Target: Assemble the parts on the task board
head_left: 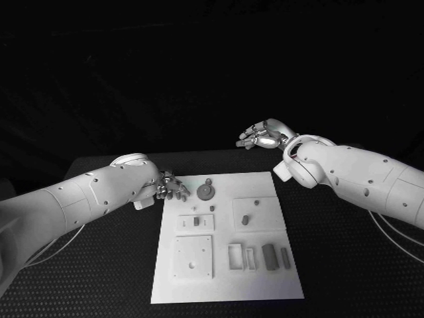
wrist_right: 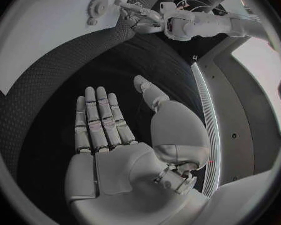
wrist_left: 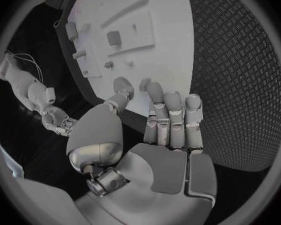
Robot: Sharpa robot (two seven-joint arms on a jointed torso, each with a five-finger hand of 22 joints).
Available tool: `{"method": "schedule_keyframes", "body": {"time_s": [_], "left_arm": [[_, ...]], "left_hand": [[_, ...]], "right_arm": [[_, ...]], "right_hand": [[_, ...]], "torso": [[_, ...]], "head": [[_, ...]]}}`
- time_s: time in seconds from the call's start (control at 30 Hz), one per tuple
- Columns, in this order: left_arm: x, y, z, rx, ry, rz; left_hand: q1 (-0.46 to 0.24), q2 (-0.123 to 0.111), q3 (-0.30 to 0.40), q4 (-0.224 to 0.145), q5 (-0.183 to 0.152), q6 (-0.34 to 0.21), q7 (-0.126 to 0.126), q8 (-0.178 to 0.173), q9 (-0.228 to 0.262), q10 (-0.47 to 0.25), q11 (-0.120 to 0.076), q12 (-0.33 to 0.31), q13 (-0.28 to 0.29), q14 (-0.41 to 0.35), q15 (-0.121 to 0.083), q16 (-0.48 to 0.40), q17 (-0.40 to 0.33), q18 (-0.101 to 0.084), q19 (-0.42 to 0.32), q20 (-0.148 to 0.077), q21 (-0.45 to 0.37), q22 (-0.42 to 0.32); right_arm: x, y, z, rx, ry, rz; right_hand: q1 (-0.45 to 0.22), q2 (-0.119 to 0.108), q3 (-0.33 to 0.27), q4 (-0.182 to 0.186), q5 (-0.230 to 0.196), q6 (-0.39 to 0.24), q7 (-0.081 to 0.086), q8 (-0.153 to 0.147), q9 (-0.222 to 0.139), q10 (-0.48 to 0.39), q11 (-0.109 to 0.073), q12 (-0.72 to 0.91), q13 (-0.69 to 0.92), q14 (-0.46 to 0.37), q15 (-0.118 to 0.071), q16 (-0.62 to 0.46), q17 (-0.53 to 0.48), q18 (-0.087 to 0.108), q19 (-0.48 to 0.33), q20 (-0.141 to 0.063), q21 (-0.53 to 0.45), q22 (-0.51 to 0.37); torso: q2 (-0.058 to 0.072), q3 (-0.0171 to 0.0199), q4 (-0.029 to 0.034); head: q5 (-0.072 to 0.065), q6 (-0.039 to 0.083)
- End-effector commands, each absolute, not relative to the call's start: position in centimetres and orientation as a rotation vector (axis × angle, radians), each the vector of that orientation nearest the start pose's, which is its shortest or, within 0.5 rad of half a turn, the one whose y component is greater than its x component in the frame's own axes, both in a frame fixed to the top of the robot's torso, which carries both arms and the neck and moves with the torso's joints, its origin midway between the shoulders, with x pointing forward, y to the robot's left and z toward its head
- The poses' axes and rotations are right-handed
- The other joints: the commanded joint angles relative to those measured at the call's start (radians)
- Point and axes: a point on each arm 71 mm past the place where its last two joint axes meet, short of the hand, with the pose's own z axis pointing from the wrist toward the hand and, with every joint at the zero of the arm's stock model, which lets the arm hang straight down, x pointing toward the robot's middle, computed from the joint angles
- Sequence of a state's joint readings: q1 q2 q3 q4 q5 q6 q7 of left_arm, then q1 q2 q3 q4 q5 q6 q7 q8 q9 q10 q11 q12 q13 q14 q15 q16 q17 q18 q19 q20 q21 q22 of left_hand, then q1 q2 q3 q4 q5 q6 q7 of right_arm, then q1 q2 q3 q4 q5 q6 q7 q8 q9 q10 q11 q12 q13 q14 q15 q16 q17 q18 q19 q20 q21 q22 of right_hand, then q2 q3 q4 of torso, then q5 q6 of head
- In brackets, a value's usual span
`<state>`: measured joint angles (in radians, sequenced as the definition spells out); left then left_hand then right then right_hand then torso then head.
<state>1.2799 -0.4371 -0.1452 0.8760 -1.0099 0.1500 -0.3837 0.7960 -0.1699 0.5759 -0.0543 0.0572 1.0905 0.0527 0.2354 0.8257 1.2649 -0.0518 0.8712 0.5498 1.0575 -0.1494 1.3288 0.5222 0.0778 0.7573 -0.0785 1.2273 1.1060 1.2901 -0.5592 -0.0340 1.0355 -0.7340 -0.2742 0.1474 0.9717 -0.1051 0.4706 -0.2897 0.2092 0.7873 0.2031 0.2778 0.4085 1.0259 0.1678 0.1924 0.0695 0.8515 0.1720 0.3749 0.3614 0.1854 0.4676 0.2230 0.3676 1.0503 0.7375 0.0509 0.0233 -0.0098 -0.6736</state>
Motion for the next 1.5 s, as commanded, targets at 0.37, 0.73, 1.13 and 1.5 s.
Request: {"method": "schedule_keyframes", "body": {"time_s": [0.37, 0.73, 1.13, 1.5], "left_arm": [[57.84, 19.56, -24.28, -0.275, 2.284, -0.318], [57.85, 19.5, -24.67, -0.286, 2.289, -0.322], [57.77, 19.53, -24.72, -0.307, 2.291, -0.338], [57.68, 19.53, -24.73, -0.319, 2.294, -0.35]], "left_hand": [[0.021, 0.041, -0.002, -0.029, -0.004, -0.006, 0.004, -0.008, 0.002, -0.008, -0.001, -0.003, 0.001, -0.007, 0.005, -0.001, -0.003, -0.013, -0.009, -0.149, -0.008, 0.003], [0.032, 0.07, -0.003, -0.043, -0.005, -0.005, 0.005, -0.01, 0.003, -0.008, -0.001, -0.003, 0.001, -0.009, 0.006, 0.001, -0.005, -0.015, -0.01, -0.149, -0.01, 0.005], [0.061, 0.158, 0.004, -0.091, -0.002, -0.003, 0.006, -0.015, 0.005, -0.009, 0.0, -0.002, 0.001, -0.011, 0.007, 0.005, -0.009, -0.019, -0.014, -0.148, -0.012, 0.01], [0.097, 0.239, 0.024, -0.162, 0.017, 0.003, 0.007, -0.019, 0.006, -0.007, 0.002, 0.001, 0.002, -0.013, 0.008, 0.011, -0.011, -0.023, -0.014, -0.147, -0.011, 0.017]], "right_arm": [[58.23, -19.57, -15.8, 0.437, 1.594, 1.002], [58.21, -19.43, -15.81, 0.435, 1.597, 1.006], [58.21, -19.4, -15.82, 0.435, 1.599, 1.007], [58.24, -19.35, -15.84, 0.435, 1.6, 1.007]], "right_hand": [[0.009, 0.001, -0.004, 0.001, -0.006, -0.006, 0.009, 0.006, -0.001, 0.005, 0.0, -0.008, -0.001, -0.003, 0.001, -0.005, -0.001, -0.017, -0.004, 0.001, -0.004, 0.003], [0.009, 0.001, -0.004, 0.001, -0.007, -0.006, 0.009, 0.006, -0.002, 0.005, 0.0, -0.009, -0.001, -0.003, 0.001, -0.005, -0.001, -0.017, -0.004, 0.0, -0.005, 0.004], [0.009, 0.002, -0.004, 0.001, -0.007, -0.007, 0.009, 0.006, -0.002, 0.006, 0.0, -0.009, -0.001, -0.003, 0.0, -0.005, -0.002, -0.017, -0.004, 0.0, -0.005, 0.004], [0.009, 0.001, -0.005, 0.001, -0.006, -0.007, 0.009, 0.006, -0.002, 0.006, 0.0, -0.01, -0.001, -0.003, 0.0, -0.005, -0.002, -0.017, -0.004, 0.0, -0.006, 0.005]], "torso": [[0.0, 0.0005, -0.0004], [0.001, 0.0, -0.0003], [0.0, 0.0, 0.0009], [0.0, 0.0002, 0.0007]], "head": [[-0.001, 0.0], [-0.002, -0.001], [-0.004, -0.003], [-0.003, -0.003]]}}
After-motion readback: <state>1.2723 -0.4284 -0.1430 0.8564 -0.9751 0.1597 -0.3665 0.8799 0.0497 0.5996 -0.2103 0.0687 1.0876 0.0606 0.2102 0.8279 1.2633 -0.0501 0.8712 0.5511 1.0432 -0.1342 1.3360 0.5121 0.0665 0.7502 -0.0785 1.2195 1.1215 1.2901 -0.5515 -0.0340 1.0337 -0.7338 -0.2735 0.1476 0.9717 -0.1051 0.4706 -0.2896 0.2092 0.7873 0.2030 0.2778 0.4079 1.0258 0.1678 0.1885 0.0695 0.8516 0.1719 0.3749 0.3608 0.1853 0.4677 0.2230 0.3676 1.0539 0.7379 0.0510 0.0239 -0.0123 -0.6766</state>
